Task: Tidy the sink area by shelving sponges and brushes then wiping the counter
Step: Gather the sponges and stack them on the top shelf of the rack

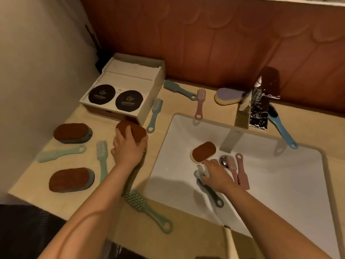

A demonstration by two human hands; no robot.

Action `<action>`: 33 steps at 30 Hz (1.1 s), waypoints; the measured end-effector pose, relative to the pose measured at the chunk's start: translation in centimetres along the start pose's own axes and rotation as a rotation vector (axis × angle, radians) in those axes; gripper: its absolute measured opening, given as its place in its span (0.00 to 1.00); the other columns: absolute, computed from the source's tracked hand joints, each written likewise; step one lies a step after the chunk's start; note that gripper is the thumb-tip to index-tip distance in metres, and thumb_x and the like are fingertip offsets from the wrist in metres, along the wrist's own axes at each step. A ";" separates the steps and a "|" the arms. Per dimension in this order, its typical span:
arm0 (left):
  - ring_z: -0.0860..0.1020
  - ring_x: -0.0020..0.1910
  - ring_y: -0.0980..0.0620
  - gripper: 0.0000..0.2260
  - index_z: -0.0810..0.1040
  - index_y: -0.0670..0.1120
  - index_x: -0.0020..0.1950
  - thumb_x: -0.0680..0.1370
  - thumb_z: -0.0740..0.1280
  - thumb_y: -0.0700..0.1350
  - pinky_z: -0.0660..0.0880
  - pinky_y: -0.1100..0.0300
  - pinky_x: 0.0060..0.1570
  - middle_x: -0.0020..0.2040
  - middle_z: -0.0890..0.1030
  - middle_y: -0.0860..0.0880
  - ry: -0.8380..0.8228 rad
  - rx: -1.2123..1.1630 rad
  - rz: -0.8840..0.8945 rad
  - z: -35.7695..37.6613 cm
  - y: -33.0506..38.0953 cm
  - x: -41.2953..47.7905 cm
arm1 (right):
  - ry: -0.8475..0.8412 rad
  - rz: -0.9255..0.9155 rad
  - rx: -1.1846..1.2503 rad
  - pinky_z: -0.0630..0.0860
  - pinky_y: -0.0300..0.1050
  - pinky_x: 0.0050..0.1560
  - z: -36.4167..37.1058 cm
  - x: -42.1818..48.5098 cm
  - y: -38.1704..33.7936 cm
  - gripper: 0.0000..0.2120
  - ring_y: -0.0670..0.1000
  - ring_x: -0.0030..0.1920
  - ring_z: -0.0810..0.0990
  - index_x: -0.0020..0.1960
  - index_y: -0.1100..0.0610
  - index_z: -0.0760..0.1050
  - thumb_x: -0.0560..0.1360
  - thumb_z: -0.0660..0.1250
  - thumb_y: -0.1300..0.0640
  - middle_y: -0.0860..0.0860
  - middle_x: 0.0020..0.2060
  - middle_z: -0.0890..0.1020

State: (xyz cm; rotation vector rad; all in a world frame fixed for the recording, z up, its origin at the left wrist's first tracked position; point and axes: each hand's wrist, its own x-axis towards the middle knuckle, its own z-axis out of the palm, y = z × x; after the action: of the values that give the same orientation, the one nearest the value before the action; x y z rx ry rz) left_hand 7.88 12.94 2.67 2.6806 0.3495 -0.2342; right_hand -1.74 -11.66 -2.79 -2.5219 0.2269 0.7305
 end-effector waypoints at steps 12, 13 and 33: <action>0.61 0.70 0.38 0.50 0.51 0.41 0.75 0.65 0.70 0.65 0.61 0.44 0.68 0.72 0.63 0.40 0.024 -0.133 -0.215 -0.6 -0.8 4.8 | -0.106 0.067 -0.057 0.68 0.52 0.64 0.6 8.1 -1.6 0.39 0.64 0.71 0.62 0.76 0.50 0.44 0.75 0.65 0.56 0.61 0.75 0.43; 0.61 0.70 0.39 0.49 0.52 0.41 0.74 0.65 0.71 0.64 0.61 0.45 0.68 0.71 0.63 0.40 0.009 -0.150 -0.227 -0.7 -0.6 5.0 | -0.108 0.081 -0.044 0.67 0.51 0.65 0.6 8.5 -1.5 0.38 0.64 0.71 0.62 0.76 0.50 0.45 0.75 0.65 0.56 0.61 0.75 0.43; 0.74 0.56 0.47 0.32 0.58 0.45 0.67 0.70 0.74 0.41 0.71 0.58 0.55 0.61 0.72 0.43 0.137 -0.979 -0.207 -1.5 0.5 1.0 | 0.426 0.117 0.888 0.77 0.68 0.44 -2.1 2.3 -3.5 0.05 0.59 0.45 0.75 0.46 0.63 0.69 0.79 0.59 0.61 0.51 0.42 0.75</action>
State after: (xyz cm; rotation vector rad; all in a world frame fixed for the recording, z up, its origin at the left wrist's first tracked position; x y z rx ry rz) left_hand 9.16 13.33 3.98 1.6959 0.5958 0.0638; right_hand 2.17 -9.77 -1.06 -1.7708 0.6788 0.0588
